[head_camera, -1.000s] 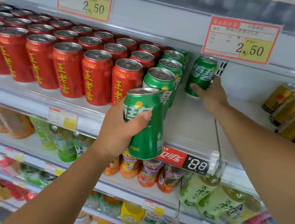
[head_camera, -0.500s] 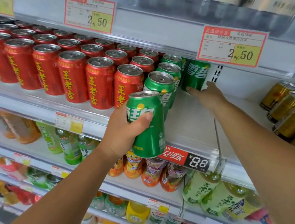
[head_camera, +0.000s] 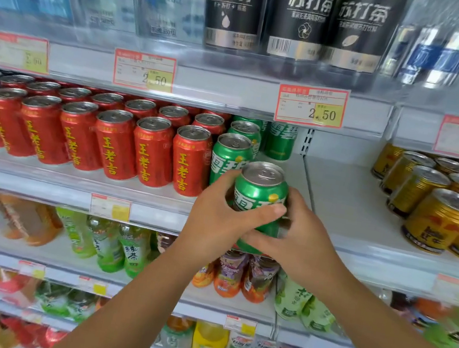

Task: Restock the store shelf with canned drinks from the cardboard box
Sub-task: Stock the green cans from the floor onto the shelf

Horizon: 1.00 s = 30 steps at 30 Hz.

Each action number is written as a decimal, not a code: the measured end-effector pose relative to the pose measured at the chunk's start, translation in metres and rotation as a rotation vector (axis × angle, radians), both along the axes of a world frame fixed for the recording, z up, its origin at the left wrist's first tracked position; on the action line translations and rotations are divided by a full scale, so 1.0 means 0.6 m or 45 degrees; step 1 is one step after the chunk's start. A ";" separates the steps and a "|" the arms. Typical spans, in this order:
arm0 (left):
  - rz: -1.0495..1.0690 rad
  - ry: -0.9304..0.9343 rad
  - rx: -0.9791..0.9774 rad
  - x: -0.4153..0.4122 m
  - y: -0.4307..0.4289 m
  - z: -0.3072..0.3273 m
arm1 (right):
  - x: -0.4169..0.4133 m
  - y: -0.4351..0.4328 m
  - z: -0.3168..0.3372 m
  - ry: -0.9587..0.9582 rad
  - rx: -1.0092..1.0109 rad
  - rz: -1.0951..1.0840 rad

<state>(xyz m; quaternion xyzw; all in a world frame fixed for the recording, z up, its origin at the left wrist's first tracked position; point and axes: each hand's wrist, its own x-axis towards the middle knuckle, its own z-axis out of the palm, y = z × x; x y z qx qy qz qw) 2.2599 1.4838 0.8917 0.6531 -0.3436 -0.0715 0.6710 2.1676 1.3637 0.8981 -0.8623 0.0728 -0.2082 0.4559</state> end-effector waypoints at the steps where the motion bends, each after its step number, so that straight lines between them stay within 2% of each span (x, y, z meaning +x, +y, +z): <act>1: 0.002 -0.027 0.014 -0.004 -0.005 0.002 | 0.001 -0.002 0.002 -0.031 0.026 -0.050; 3: 0.023 -0.091 0.026 -0.002 -0.005 0.001 | 0.004 -0.010 0.008 -0.050 0.107 -0.109; 5: 0.162 -0.249 0.096 0.015 0.009 -0.010 | 0.012 -0.030 0.016 -0.061 0.148 -0.207; 9: 0.558 -0.873 0.538 0.080 0.037 -0.073 | 0.057 -0.081 0.030 -0.061 0.079 -0.382; 11: 0.602 -1.021 0.617 0.097 0.039 -0.106 | 0.084 -0.101 0.028 -0.031 0.019 -0.423; 17: 0.616 -1.036 0.439 0.104 0.034 -0.131 | 0.166 -0.153 0.005 0.046 0.068 -0.486; 30: 0.594 -1.047 0.377 0.106 0.032 -0.135 | 0.237 -0.180 -0.012 0.047 0.060 -0.493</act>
